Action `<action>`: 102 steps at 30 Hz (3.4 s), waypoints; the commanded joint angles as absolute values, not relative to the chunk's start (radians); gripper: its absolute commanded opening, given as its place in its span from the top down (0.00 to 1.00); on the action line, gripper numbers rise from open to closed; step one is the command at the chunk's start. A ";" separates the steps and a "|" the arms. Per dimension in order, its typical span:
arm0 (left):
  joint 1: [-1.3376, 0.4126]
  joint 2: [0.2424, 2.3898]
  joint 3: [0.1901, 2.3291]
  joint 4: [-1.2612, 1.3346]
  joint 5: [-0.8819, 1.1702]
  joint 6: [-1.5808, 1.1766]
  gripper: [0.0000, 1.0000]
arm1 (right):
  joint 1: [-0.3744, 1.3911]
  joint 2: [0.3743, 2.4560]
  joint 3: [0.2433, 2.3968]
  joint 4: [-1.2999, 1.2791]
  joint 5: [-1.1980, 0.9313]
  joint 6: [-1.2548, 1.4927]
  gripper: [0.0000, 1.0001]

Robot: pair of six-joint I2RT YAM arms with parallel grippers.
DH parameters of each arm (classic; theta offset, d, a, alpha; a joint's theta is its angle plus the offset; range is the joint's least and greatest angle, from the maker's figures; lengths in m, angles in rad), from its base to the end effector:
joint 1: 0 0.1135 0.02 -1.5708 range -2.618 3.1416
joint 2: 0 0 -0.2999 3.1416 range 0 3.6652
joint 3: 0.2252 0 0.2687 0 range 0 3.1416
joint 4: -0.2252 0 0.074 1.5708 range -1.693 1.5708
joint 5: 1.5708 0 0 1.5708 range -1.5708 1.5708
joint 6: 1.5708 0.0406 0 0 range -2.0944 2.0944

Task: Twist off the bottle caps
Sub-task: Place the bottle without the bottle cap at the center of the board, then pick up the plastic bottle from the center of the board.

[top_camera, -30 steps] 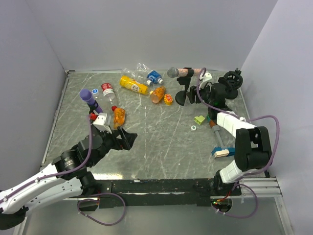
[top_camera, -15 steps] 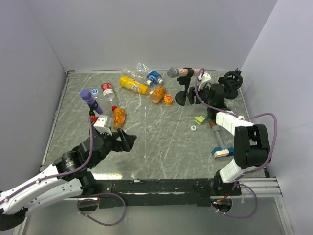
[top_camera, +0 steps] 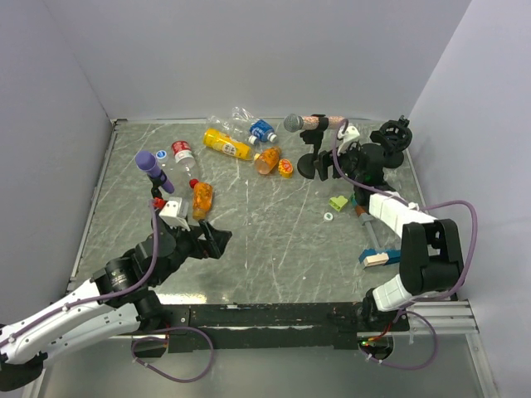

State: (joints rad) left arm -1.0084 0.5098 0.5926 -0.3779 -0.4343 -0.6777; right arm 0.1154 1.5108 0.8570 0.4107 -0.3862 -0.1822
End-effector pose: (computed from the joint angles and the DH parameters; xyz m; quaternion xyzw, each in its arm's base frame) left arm 0.0786 -0.0927 0.3091 0.0026 0.7949 -0.3190 0.5160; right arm 0.3506 0.0560 0.2743 -0.2315 0.7469 0.1309 0.6094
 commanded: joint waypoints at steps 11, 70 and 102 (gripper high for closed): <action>-1.005 0.555 0.635 -0.333 -0.391 -0.664 0.03 | 0.114 1.373 0.853 0.364 -0.422 -0.219 0.06; -0.390 1.770 1.255 -0.523 -0.253 -0.229 0.04 | -0.034 0.779 0.730 -0.456 -1.038 -0.558 0.01; -0.408 1.495 1.079 -0.332 0.265 -0.454 0.65 | -0.022 0.821 0.739 -0.509 -1.167 -0.589 0.01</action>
State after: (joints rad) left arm -0.3885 1.6882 1.1374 -0.4751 0.0433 -0.3260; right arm -0.0269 0.8024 0.6960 -0.5018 -1.0706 -0.5674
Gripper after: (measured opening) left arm 0.616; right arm 0.992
